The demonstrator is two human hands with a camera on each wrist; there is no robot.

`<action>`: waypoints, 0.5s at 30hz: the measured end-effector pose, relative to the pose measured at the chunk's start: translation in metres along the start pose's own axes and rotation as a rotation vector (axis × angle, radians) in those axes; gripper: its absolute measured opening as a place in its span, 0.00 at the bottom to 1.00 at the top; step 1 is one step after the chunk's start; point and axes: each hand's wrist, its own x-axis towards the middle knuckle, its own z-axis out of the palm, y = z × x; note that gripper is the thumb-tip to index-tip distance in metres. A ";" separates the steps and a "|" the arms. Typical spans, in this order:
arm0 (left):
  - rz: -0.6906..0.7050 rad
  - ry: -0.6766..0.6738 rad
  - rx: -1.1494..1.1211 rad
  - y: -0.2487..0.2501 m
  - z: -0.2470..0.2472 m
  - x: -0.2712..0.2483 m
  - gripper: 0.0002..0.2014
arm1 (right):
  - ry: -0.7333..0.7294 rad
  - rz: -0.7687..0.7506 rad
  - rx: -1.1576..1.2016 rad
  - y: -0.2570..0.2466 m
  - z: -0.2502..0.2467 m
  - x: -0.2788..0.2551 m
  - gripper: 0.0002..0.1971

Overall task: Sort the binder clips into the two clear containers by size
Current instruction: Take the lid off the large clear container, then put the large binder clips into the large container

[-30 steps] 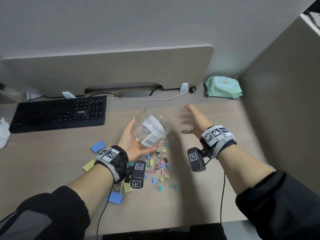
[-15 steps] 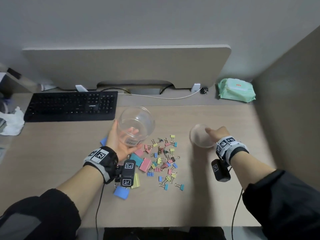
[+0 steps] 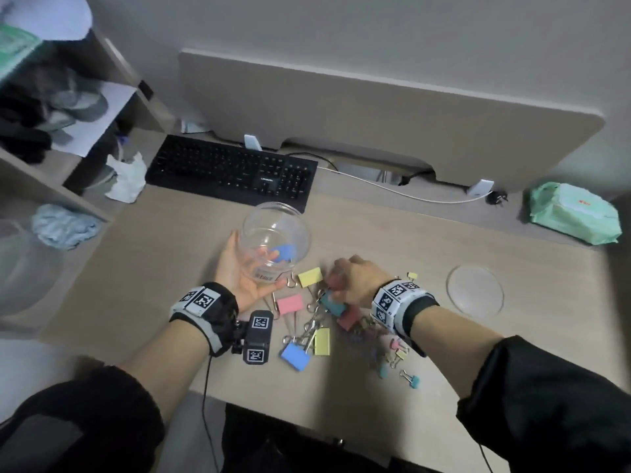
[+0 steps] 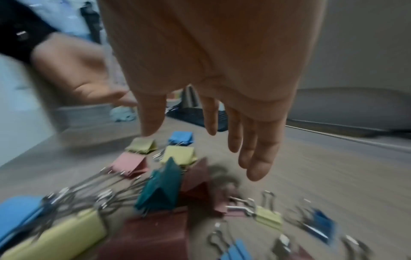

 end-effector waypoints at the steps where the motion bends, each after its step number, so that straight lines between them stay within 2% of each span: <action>1: 0.003 0.009 -0.016 0.002 -0.009 0.000 0.37 | -0.020 -0.033 -0.100 -0.012 0.009 0.004 0.36; 4: -0.003 0.036 -0.053 0.000 -0.029 0.001 0.40 | -0.049 -0.088 -0.355 -0.026 0.035 0.011 0.41; 8: -0.036 0.074 -0.044 -0.009 -0.045 -0.001 0.41 | -0.024 -0.061 -0.472 -0.026 0.049 0.016 0.31; 10: -0.055 0.078 -0.042 -0.015 -0.048 -0.001 0.41 | 0.004 -0.064 -0.480 -0.025 0.051 0.017 0.30; 15: -0.083 0.077 -0.029 -0.026 -0.047 0.000 0.40 | 0.032 0.009 -0.291 -0.018 0.046 0.016 0.25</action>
